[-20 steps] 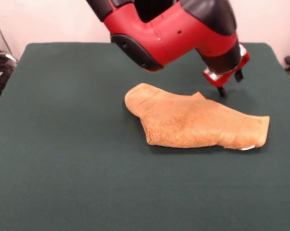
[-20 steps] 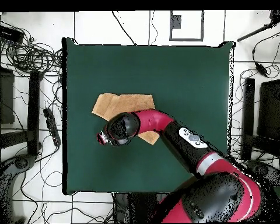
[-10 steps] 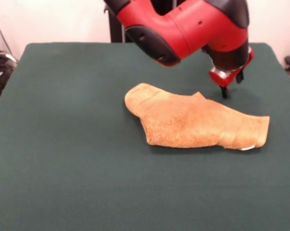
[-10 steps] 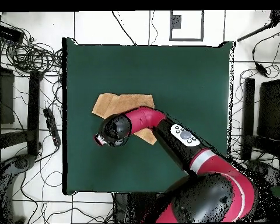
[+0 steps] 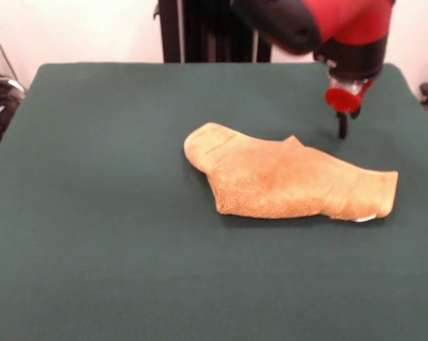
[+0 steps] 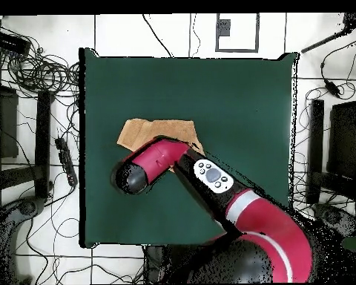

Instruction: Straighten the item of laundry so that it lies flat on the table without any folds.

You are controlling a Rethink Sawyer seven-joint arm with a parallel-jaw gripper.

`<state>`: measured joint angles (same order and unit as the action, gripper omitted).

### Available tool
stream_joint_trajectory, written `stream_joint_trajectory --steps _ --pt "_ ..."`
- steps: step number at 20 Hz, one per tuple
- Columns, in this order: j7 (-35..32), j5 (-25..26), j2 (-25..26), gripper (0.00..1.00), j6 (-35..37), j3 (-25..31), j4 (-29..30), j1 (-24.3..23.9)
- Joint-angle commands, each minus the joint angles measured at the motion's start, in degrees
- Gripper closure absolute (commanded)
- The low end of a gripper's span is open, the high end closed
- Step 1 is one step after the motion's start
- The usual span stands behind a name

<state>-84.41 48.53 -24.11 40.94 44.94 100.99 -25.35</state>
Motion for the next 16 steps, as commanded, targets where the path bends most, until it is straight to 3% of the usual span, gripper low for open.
stream_joint_trajectory --steps 1,4,7,10,12,13,16 --pt "7.0 3.4 -14.6 0.0 -5.2 6.7 11.8 2.4" --pt "6.7 2.1 -20.2 0.0 -5.3 8.6 15.1 2.1" --pt "7.5 -4.1 -27.3 0.0 -5.2 13.8 19.3 -2.5" --pt "6.6 -7.1 -31.3 0.0 -5.6 16.6 21.1 -4.4" --pt "6.5 -2.3 -25.4 0.0 -5.7 13.0 16.3 -1.9" --pt "6.4 -2.2 -25.5 0.0 -6.0 13.3 16.5 -1.9" --pt "5.8 3.9 -18.3 0.0 -7.7 8.3 12.0 0.6"
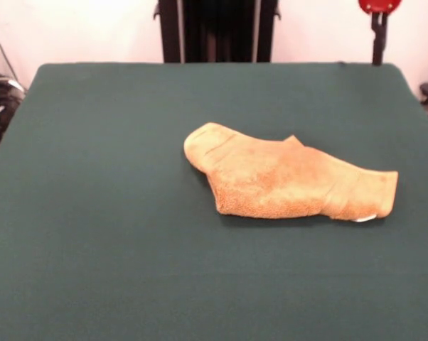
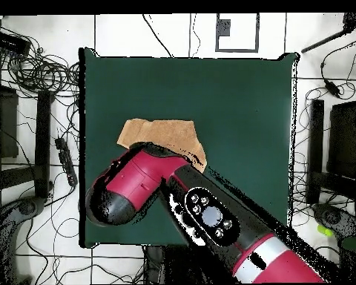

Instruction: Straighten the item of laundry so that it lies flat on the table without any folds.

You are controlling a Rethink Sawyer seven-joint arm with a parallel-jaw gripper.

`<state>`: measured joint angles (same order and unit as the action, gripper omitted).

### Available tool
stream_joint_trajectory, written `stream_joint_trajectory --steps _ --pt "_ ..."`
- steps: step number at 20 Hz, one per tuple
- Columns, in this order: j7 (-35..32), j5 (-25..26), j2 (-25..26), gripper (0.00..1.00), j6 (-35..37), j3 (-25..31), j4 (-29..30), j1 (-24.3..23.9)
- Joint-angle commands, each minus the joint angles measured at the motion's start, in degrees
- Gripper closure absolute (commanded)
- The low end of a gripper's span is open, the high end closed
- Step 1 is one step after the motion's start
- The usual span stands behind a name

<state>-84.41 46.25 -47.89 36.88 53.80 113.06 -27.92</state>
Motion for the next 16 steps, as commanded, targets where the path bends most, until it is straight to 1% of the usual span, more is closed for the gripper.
stream_joint_trajectory --steps 1,2,7,13,16 --pt "4.7 6.6 5.9 0.0 -4.4 -1.1 0.0 3.4" --pt "3.2 7.9 7.3 0.0 -5.9 -2.2 -0.4 3.8" --pt "-5.6 10.8 8.9 0.0 -12.0 -6.5 0.2 6.1" --pt "-6.5 11.4 8.9 0.0 -14.4 -9.3 -0.5 8.2" --pt "-5.3 11.0 7.9 0.0 -14.3 -9.9 -0.3 9.0"
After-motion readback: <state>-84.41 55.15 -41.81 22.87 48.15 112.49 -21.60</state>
